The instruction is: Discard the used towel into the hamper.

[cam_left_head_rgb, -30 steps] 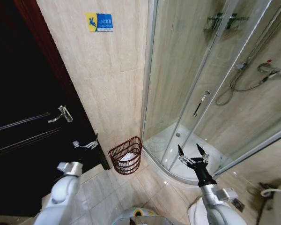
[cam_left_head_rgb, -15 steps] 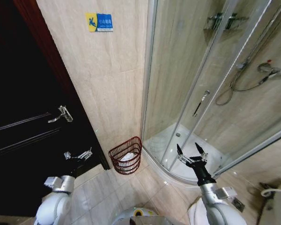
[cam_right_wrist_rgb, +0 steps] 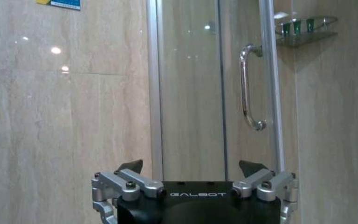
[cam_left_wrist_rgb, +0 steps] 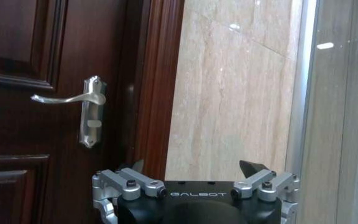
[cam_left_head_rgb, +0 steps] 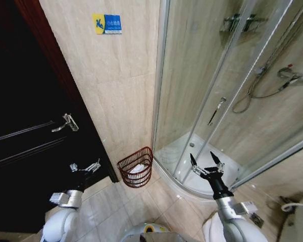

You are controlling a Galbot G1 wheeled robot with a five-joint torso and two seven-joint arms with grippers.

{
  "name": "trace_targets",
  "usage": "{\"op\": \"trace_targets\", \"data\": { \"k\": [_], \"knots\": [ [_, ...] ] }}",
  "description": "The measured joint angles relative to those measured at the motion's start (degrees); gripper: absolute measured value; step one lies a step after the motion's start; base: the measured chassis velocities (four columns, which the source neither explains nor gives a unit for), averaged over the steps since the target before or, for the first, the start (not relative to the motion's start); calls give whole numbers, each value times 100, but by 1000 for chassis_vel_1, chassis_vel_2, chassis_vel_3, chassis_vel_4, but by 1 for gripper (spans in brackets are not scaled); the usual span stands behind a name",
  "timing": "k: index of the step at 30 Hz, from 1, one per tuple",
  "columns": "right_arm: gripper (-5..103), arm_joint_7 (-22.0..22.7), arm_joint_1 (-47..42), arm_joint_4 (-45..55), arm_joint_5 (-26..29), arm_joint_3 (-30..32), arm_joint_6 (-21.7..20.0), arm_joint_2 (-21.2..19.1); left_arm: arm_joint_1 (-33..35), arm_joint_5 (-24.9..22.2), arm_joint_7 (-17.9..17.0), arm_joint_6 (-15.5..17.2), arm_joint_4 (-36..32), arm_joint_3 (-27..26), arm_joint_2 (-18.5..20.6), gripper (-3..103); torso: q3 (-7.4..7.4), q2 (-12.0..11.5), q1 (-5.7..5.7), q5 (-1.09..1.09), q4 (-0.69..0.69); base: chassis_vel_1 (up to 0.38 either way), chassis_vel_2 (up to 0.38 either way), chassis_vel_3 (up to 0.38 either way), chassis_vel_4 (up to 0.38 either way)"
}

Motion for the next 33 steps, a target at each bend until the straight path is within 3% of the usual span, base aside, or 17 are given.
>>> {"op": "trace_targets", "data": {
  "k": [7,18,33],
  "knots": [
    [100,5,-5,0,-16,1,-6,-3,-34,2,11,-97,68,-14,12,100,-11,-21,-8,0,0,0,0,0,0],
    [100,26,17,2,-30,-14,-20,-9,-164,77,46,-307,84,37,-1,100,-182,-353,-169,0,0,0,0,0,0],
    [100,17,26,-17,-123,-16,-53,10,-246,15,114,-426,89,77,-3,100,-205,-390,-186,0,0,0,0,0,0]
  ]
}}
